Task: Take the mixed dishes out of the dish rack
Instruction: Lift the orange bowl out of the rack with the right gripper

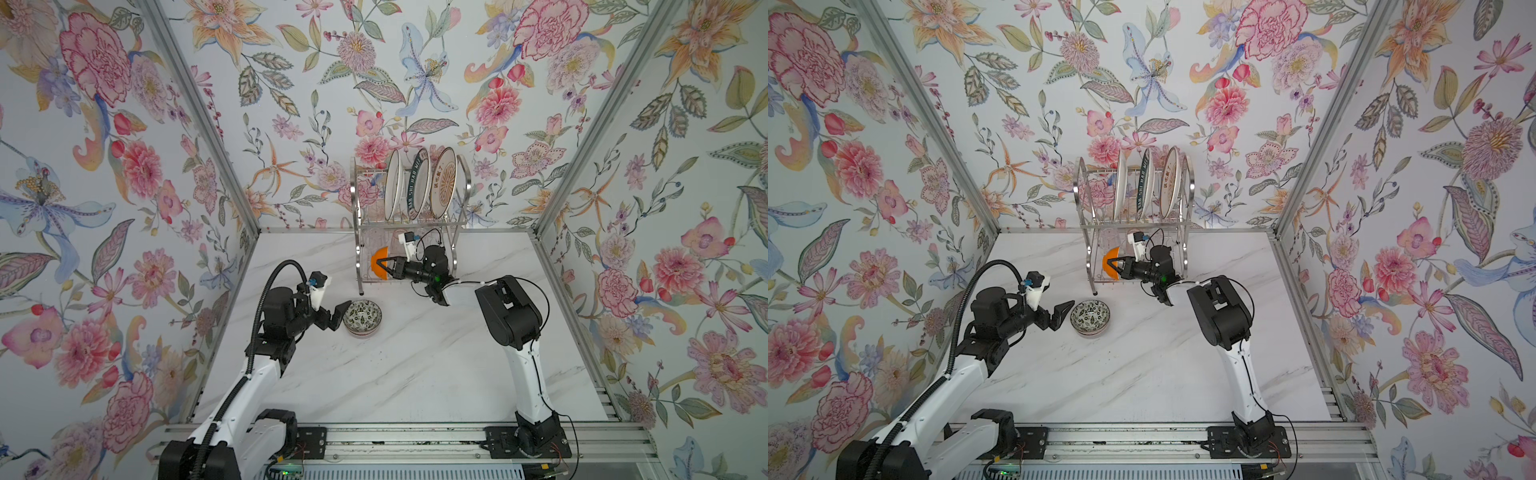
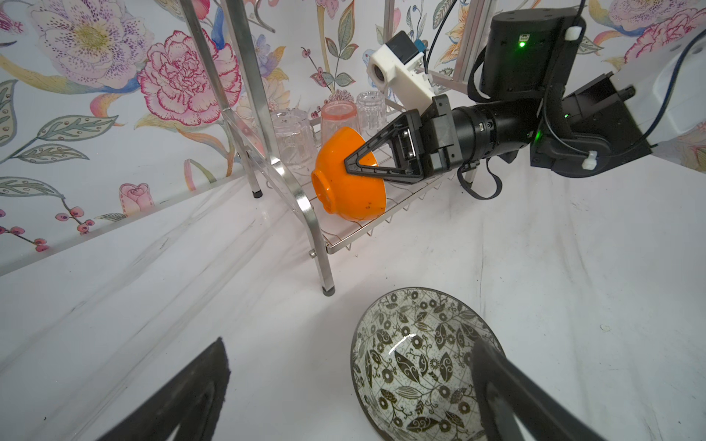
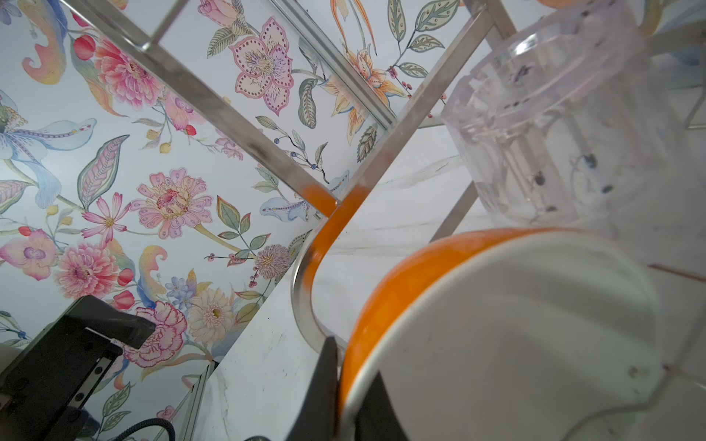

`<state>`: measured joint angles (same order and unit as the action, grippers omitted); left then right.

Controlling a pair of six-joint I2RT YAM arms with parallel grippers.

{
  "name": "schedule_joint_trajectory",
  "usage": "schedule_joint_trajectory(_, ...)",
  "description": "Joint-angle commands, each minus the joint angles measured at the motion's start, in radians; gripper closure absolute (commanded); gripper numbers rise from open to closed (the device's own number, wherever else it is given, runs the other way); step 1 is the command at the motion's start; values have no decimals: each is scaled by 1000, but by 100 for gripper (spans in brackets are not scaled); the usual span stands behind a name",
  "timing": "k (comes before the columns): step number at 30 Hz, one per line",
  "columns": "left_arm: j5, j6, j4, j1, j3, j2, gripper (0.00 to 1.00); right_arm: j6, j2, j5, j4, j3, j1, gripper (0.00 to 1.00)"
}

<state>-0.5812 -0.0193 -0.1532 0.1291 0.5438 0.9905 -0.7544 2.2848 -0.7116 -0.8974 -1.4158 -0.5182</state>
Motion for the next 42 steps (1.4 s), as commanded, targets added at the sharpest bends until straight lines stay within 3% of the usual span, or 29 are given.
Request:
schedule_joint_trajectory(1,10,-12,39,12,30,14,1,-60,33,-47,-112,-41,9,100)
schedule_joint_trajectory(7,61,-11,51,13,41,7,1,-92,48,-50,-166,-57,10,100)
schedule_joint_trajectory(23,59,13,41,15,92,4,1,-148,38,-35,-404,-17,12,100)
schedule_joint_trajectory(38,70,59,1,15,137,-41,1,-129,-23,-14,-623,147,11,100)
schedule_joint_trajectory(42,143,80,3,15,156,-39,1,-109,-50,11,-688,211,9,100)
